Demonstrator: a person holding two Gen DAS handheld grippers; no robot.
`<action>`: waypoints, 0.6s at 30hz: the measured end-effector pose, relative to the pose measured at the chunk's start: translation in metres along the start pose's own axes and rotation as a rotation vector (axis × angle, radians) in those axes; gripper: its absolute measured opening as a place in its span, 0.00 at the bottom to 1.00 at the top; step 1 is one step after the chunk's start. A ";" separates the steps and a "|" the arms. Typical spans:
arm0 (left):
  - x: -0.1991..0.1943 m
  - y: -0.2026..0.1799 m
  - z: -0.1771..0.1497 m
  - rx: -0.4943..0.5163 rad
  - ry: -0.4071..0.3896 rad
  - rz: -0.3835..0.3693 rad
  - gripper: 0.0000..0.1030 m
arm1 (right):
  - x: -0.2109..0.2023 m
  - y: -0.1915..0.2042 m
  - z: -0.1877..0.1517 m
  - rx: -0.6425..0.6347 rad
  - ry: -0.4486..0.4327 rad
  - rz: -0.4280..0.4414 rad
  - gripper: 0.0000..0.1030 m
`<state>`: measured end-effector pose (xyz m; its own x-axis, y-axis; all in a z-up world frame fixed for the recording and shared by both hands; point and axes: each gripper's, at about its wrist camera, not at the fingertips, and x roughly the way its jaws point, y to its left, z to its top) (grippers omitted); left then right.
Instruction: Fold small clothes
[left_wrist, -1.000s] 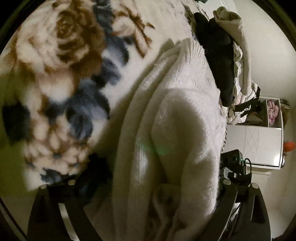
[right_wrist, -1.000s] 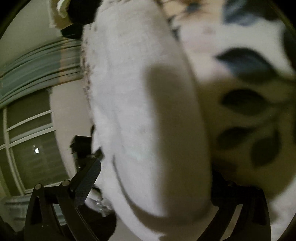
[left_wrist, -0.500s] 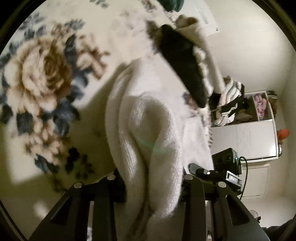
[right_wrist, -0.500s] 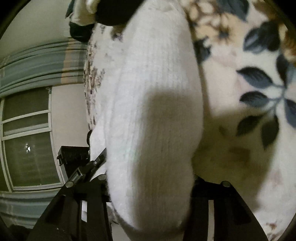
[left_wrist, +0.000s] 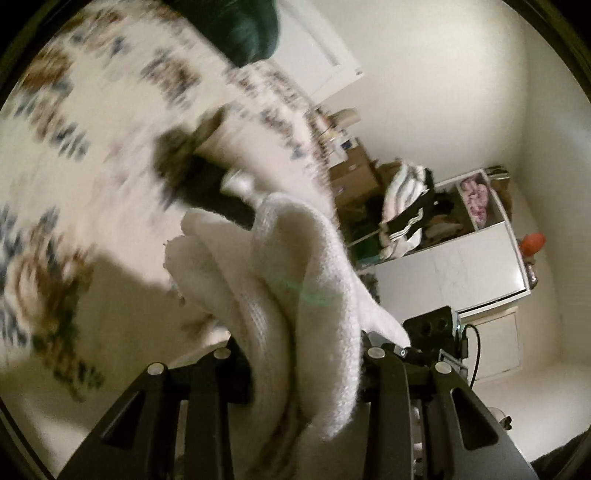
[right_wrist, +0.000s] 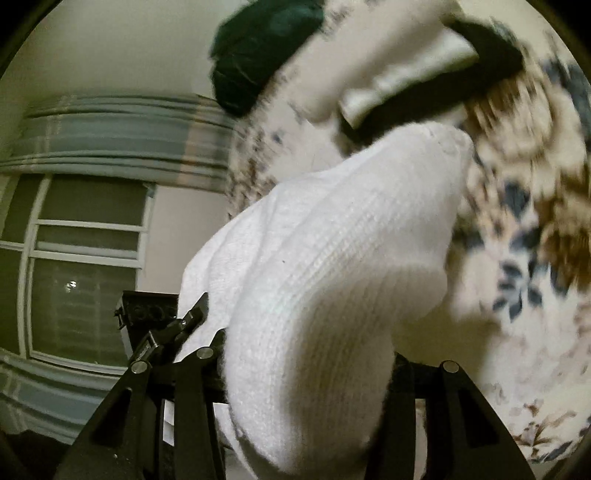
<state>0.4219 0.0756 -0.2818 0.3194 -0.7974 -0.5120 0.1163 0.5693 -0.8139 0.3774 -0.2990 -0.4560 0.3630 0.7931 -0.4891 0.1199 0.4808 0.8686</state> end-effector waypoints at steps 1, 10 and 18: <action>0.002 -0.018 0.019 0.015 -0.018 -0.011 0.29 | -0.005 0.016 0.011 -0.012 -0.015 0.004 0.45; 0.063 -0.089 0.178 0.084 -0.117 -0.062 0.29 | -0.037 0.103 0.201 -0.131 -0.148 0.038 0.45; 0.169 -0.055 0.278 0.099 -0.114 -0.030 0.29 | -0.013 0.075 0.373 -0.143 -0.182 0.033 0.46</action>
<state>0.7308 -0.0351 -0.2471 0.4188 -0.7895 -0.4486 0.2180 0.5670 -0.7944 0.7265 -0.4126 -0.3546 0.5272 0.7349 -0.4265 -0.0222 0.5137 0.8577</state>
